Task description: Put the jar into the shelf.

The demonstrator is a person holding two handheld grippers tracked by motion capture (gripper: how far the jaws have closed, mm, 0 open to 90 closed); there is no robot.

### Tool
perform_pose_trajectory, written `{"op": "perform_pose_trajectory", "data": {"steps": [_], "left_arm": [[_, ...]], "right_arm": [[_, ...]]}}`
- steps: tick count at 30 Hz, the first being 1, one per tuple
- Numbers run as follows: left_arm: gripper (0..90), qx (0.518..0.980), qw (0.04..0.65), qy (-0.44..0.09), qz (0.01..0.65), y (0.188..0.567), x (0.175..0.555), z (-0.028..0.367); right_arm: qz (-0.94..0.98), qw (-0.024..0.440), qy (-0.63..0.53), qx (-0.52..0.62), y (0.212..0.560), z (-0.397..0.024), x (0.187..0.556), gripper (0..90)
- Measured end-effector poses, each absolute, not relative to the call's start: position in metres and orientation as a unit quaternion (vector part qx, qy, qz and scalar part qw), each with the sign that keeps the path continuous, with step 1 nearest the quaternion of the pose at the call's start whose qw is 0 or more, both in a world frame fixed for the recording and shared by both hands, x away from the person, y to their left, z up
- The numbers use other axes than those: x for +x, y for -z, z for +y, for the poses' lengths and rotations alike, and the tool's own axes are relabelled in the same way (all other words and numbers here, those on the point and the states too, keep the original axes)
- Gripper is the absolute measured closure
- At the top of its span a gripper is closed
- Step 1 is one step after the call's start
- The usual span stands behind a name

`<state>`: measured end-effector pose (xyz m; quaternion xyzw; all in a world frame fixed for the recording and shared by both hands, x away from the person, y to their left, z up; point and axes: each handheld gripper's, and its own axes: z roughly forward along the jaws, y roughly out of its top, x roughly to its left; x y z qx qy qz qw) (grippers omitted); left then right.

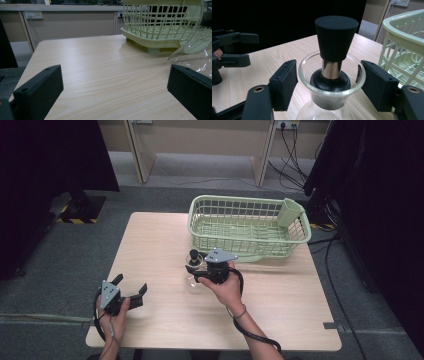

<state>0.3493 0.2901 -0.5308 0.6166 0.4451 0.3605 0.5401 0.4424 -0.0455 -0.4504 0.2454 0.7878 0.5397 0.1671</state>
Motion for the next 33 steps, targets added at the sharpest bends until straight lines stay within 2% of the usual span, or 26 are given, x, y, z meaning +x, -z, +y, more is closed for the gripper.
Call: {"op": "perform_pose_trajectory", "data": {"steps": [20,33], "left_arm": [[0.0,0.616,0.541,-0.360,0.445,0.531,0.349,0.290],[0.0,0.616,0.540,-0.361,0.445,0.531,0.349,0.290]], "right_arm": [[0.775,0.175,-0.548,0.261,0.450,-0.045,0.439,37.1],[0.762,0.183,-0.566,0.255,0.417,-0.057,0.430,37.1]]}}
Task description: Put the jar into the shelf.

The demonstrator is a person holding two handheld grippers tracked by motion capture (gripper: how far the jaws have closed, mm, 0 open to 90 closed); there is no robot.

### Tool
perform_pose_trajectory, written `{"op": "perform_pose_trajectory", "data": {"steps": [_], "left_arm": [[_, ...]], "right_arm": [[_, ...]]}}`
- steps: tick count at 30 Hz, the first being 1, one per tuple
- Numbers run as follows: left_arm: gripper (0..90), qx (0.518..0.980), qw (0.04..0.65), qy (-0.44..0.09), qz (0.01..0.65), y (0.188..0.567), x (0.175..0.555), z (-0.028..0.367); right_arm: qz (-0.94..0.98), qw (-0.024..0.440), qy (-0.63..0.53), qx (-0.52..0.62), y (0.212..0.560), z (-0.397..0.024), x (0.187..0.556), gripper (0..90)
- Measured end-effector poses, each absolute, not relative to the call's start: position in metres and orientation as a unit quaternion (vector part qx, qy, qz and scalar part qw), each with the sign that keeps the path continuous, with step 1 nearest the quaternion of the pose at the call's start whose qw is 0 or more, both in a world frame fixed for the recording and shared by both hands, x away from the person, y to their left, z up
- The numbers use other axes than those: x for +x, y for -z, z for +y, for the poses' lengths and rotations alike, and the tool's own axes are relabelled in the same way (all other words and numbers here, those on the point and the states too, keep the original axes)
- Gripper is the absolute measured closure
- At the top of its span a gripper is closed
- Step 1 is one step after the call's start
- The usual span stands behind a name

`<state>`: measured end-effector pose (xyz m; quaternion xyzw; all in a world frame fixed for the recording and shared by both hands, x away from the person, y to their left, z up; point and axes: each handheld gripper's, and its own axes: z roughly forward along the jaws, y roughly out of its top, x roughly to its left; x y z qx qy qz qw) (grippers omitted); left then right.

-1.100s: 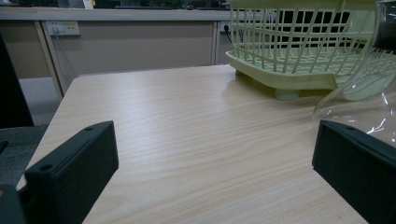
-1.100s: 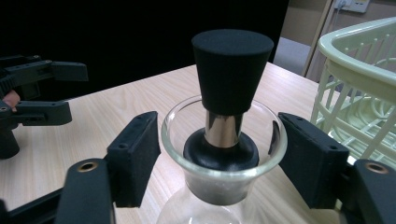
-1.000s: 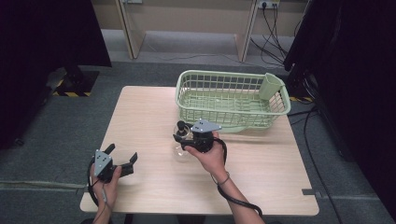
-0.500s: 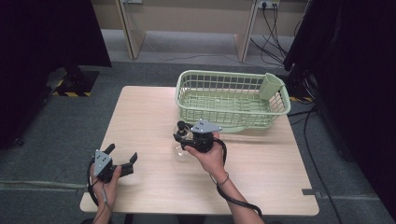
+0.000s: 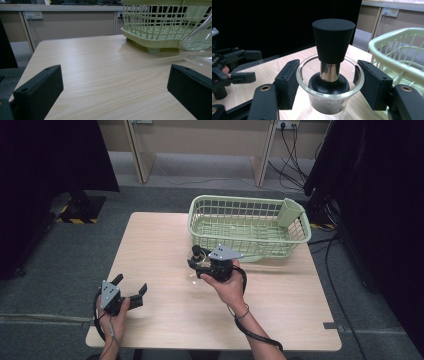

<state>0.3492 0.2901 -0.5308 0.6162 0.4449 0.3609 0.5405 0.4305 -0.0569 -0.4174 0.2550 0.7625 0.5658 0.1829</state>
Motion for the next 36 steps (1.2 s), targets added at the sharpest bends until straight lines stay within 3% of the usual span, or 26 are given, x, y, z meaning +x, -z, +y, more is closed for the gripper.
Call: {"op": "perform_pose_trajectory", "data": {"steps": [36], "left_arm": [[0.0,0.616,0.539,-0.362,0.446,0.531,0.349,0.290]], "right_arm": [[0.719,0.227,-0.595,0.279,0.336,-0.108,0.437,37.2]]}}
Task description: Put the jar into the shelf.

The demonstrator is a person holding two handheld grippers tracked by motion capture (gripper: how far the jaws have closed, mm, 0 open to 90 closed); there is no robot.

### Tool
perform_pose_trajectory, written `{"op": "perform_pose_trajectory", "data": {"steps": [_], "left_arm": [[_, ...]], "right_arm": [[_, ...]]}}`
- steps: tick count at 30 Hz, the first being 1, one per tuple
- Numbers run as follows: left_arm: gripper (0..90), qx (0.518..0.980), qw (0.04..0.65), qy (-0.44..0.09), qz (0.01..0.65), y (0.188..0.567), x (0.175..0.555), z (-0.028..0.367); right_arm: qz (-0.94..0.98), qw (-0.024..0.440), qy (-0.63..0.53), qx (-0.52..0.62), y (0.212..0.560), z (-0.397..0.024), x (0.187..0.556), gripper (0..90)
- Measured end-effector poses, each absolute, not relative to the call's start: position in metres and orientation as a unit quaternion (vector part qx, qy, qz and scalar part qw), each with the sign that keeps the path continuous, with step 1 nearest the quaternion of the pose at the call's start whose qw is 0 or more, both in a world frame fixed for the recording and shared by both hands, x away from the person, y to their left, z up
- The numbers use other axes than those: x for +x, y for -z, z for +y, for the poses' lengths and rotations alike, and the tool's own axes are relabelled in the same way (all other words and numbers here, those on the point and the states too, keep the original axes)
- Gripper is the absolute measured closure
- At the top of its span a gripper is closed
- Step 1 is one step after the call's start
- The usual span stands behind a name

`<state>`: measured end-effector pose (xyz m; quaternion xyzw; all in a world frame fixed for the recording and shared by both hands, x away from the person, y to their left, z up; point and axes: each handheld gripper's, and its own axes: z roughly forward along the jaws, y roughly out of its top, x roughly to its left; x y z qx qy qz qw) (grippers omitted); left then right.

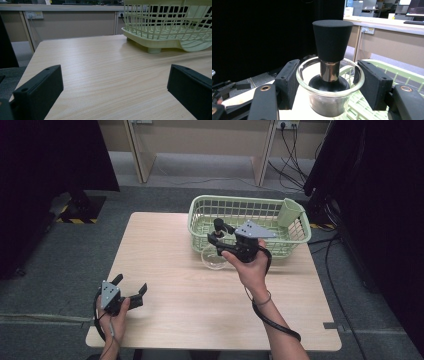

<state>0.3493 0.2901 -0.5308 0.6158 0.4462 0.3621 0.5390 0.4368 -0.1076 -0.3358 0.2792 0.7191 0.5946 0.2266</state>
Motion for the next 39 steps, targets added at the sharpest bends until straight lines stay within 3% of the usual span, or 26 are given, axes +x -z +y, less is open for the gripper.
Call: {"op": "perform_pose_trajectory", "data": {"steps": [26,39], "left_arm": [[0.0,0.615,0.540,-0.361,0.447,0.531,0.349,0.291],[0.0,0.615,0.540,-0.361,0.448,0.531,0.349,0.291]], "right_arm": [[0.687,0.282,-0.585,0.325,0.285,-0.147,0.473,37.2],[0.684,0.295,-0.565,0.356,0.276,-0.157,0.503,37.2]]}}
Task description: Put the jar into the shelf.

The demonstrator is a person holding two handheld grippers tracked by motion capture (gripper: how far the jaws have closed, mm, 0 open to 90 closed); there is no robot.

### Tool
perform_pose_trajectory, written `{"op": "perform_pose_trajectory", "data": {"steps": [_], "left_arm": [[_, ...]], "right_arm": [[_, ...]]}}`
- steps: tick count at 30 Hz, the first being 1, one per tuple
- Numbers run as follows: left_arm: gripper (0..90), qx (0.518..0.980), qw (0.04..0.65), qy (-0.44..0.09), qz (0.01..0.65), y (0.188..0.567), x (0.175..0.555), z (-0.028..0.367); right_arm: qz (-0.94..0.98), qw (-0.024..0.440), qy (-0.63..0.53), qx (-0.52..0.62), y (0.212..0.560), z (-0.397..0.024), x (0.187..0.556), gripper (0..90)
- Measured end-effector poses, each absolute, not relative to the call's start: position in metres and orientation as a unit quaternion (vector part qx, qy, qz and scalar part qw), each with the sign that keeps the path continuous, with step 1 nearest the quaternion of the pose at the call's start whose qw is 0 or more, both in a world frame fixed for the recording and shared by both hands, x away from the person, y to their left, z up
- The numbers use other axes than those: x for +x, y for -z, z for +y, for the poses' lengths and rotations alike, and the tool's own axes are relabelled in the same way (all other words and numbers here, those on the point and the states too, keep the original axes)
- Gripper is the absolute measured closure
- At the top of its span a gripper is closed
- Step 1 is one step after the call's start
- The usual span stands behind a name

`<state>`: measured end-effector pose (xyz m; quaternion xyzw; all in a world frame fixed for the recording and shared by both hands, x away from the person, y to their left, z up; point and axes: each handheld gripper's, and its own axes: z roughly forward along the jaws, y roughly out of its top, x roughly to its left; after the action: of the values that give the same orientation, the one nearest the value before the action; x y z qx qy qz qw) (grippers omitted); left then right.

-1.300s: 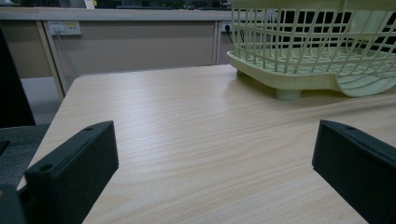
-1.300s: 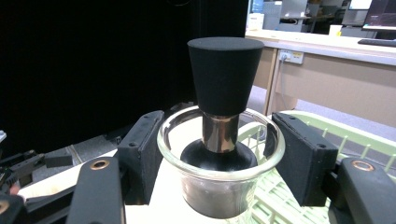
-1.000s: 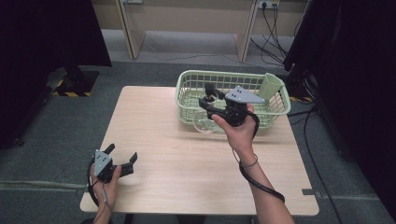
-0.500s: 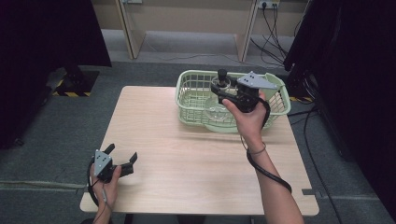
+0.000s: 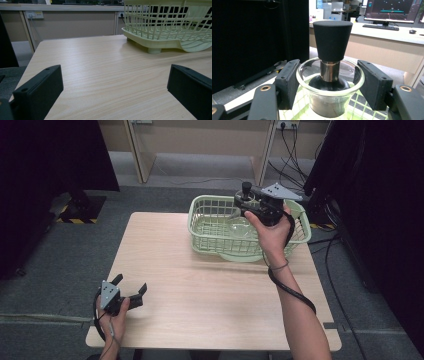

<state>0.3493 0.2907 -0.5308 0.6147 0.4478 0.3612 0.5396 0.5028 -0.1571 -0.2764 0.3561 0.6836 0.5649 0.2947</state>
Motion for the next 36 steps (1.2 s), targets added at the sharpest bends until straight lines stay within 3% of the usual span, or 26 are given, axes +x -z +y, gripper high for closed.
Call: {"op": "perform_pose_trajectory", "data": {"steps": [14,36], "left_arm": [[0.0,0.615,0.540,-0.361,0.448,0.531,0.349,0.291],[0.0,0.615,0.539,-0.361,0.448,0.531,0.350,0.291]], "right_arm": [[0.681,0.294,-0.541,0.397,0.283,-0.167,0.538,37.2],[0.696,0.279,-0.480,0.456,0.322,-0.170,0.585,37.2]]}}
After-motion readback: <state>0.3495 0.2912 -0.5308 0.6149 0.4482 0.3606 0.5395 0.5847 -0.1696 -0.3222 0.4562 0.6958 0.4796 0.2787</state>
